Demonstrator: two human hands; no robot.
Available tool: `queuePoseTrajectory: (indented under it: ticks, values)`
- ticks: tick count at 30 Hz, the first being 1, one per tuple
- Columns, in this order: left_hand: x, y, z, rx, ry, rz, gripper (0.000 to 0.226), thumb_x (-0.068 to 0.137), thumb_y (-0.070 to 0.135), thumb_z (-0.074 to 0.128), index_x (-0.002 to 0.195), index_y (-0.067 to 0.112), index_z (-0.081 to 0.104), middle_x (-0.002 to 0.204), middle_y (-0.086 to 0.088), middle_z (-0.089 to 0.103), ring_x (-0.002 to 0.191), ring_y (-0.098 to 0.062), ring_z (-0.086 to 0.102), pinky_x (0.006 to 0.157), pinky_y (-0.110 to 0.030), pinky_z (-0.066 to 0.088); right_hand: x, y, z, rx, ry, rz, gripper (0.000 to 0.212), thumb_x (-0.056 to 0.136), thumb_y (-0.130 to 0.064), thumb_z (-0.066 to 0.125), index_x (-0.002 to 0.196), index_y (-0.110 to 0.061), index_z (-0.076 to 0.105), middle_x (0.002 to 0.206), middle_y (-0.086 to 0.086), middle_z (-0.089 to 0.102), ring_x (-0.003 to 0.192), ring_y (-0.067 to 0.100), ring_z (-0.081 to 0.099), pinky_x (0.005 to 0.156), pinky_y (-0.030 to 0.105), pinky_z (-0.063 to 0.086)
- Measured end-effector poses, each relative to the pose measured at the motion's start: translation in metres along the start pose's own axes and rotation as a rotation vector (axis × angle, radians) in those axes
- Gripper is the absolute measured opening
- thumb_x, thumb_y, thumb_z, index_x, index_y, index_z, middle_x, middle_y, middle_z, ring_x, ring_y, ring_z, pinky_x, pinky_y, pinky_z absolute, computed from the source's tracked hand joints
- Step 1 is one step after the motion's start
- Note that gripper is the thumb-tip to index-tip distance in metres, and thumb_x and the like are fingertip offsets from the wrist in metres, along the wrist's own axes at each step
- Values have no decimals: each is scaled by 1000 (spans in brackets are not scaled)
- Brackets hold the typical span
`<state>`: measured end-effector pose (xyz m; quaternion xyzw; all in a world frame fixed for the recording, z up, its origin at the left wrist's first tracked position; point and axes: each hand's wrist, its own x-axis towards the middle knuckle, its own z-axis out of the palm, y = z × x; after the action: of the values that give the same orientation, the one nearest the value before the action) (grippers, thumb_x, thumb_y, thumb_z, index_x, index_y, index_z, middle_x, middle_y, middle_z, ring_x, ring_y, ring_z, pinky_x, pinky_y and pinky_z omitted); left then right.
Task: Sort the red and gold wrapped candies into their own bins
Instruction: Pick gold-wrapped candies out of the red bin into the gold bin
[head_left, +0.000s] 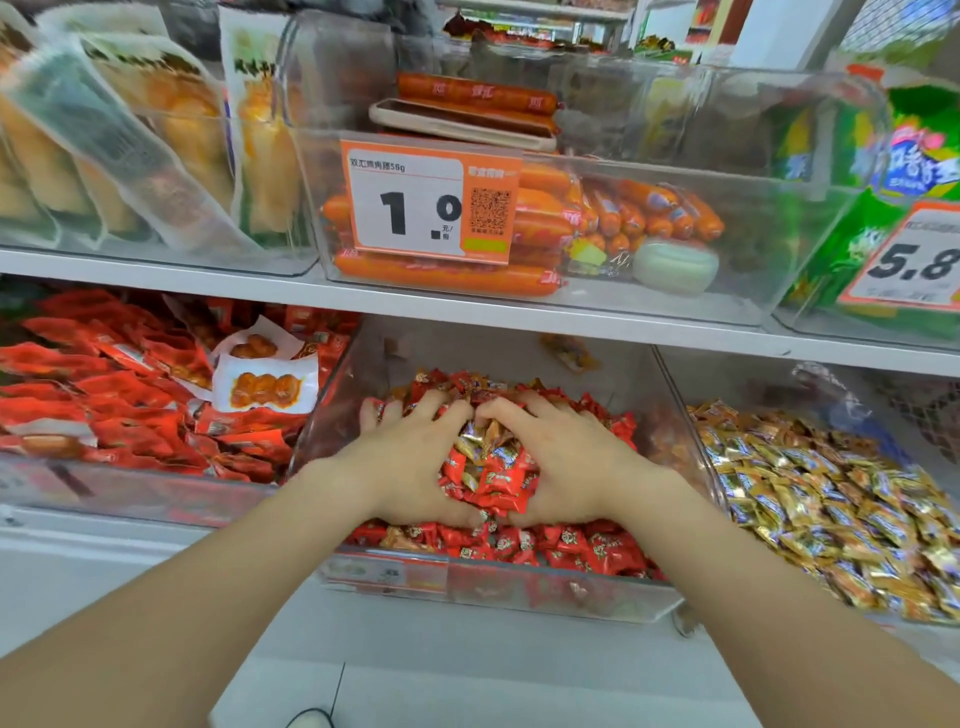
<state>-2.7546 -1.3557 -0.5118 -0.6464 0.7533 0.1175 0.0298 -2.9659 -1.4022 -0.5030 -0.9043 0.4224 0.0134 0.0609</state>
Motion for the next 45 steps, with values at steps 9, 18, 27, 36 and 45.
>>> queuePoseTrajectory:
  ticks: [9,18,27,36,45]
  values:
    - [-22,-12,-34,-172,215,180,82,68,88,64,134,38,63,148,9,49,141,-17,37,121,-46,30,-33,10,-33,226,63,-13,56,79,-59,67,135,-53,58,164,-3,34,154,27,25,126,52,17]
    - [-2,16,-19,-15,165,182,66,65,58,88,115,24,59,108,6,60,102,-17,57,87,-37,51,-8,-30,-6,43,251,-44,46,84,-55,75,115,-22,67,103,0,66,102,21,59,80,38,50]
    - [2,13,-15,-142,207,132,12,91,27,76,102,26,71,89,12,55,97,-20,65,80,-32,51,-8,-15,-11,182,217,125,24,89,-36,79,112,-34,74,106,0,72,103,23,66,85,36,54]
    - [11,8,-9,-114,119,186,38,91,38,79,126,27,68,126,1,61,119,-20,55,102,-38,47,-28,9,-26,905,227,239,11,102,-19,69,104,-28,76,66,-7,65,59,10,62,59,34,52]
    - [-1,6,-22,-436,229,113,18,99,9,50,100,20,65,78,8,63,50,2,54,49,-13,38,-32,4,-28,642,332,227,15,108,-26,57,118,-26,69,97,-8,73,62,12,73,54,20,48]
